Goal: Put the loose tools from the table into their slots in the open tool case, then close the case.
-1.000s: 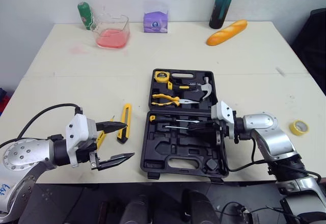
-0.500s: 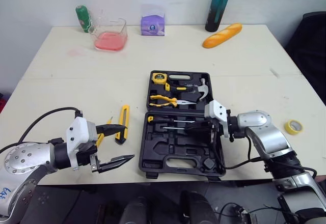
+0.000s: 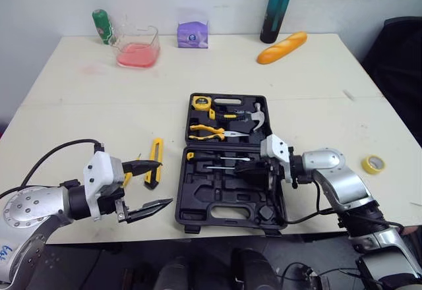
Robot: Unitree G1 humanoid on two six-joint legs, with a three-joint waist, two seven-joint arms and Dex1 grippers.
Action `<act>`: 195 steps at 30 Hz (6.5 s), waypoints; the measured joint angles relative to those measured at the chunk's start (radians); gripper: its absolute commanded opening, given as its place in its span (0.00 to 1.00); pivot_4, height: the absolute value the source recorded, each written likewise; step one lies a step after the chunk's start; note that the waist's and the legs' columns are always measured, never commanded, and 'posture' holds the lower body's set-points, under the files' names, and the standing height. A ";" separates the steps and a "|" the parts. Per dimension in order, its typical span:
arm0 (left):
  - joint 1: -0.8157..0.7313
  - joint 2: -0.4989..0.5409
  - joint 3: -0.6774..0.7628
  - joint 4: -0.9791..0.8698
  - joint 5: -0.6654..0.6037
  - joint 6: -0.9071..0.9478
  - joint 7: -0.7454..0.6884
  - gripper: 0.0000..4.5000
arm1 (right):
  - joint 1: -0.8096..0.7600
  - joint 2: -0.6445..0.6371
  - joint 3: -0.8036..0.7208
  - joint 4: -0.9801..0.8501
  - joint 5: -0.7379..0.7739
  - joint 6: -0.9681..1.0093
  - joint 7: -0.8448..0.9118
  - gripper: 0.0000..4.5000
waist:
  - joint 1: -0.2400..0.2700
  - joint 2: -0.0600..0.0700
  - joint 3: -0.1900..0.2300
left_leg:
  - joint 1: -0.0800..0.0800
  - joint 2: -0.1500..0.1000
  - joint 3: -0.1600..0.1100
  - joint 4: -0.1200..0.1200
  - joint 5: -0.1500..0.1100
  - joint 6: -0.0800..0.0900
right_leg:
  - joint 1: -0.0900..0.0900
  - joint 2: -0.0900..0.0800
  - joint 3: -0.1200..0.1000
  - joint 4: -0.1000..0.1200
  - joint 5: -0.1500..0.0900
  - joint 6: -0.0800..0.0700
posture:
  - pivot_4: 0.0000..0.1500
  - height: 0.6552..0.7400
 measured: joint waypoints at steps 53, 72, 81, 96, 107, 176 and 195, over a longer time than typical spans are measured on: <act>0.265 -0.148 0.338 0.005 0.027 0.247 0.386 1.00 | 0.278 -0.100 -0.486 0.069 0.316 -0.362 0.148 0.98 | 0.004 0.007 0.006 | 0.002 0.001 0.011 -0.008 0.000 -0.001 | -0.009 -0.001 0.007 0.000 0.000 0.000 | 1.00 0.94; 0.007 -0.136 -0.004 0.004 0.118 0.575 0.616 1.00 | 0.241 -0.028 -0.281 -0.196 0.373 -0.235 0.192 0.98 | 0.022 0.006 0.006 | 0.001 0.000 0.011 -0.008 0.001 -0.001 | -0.010 -0.001 0.006 0.002 0.000 0.000 | 1.00 0.94; -0.037 -0.172 -0.056 0.034 0.167 0.550 0.624 1.00 | 0.253 -0.029 -0.283 -0.209 0.367 -0.236 0.171 0.98 | 0.041 0.007 0.005 | 0.003 0.000 0.011 -0.008 0.003 -0.002 | -0.009 -0.002 0.006 0.004 0.000 0.000 | 1.00 0.94; -0.042 -0.209 -0.098 0.091 0.207 0.460 0.583 0.12 | 0.316 -0.036 -0.293 -0.248 0.350 -0.242 0.125 1.00 | 0.050 0.011 0.003 | 0.003 -0.001 0.011 -0.008 0.003 -0.001 | -0.009 -0.003 0.006 0.004 0.000 0.000 | 1.00 0.94; -0.046 -0.226 -0.053 0.185 0.219 0.294 0.523 0.12 | 0.330 -0.077 -0.323 -0.272 0.339 -0.231 0.062 1.00 | 0.050 0.009 0.004 | 0.002 0.000 0.010 -0.008 0.004 -0.002 | -0.011 -0.002 0.005 0.005 0.000 -0.001 | 1.00 0.94; -0.996 -0.170 -0.962 0.442 0.681 0.175 -0.282 0.12 | 0.637 -0.115 -0.510 -0.342 0.277 -0.332 0.040 1.00 | 0.051 0.002 0.009 | -0.001 0.001 0.014 0.003 0.003 0.004 | -0.009 0.011 0.003 0.007 0.002 0.004 | 1.00 0.94; -0.993 -0.199 -0.841 0.455 0.594 0.125 -0.310 0.90 | 0.597 -0.119 -0.478 -0.345 0.276 -0.325 0.005 1.00 | 0.050 0.002 0.009 | -0.002 0.001 0.013 0.006 0.003 0.004 | -0.008 0.011 0.003 0.009 0.002 0.004 | 1.00 0.94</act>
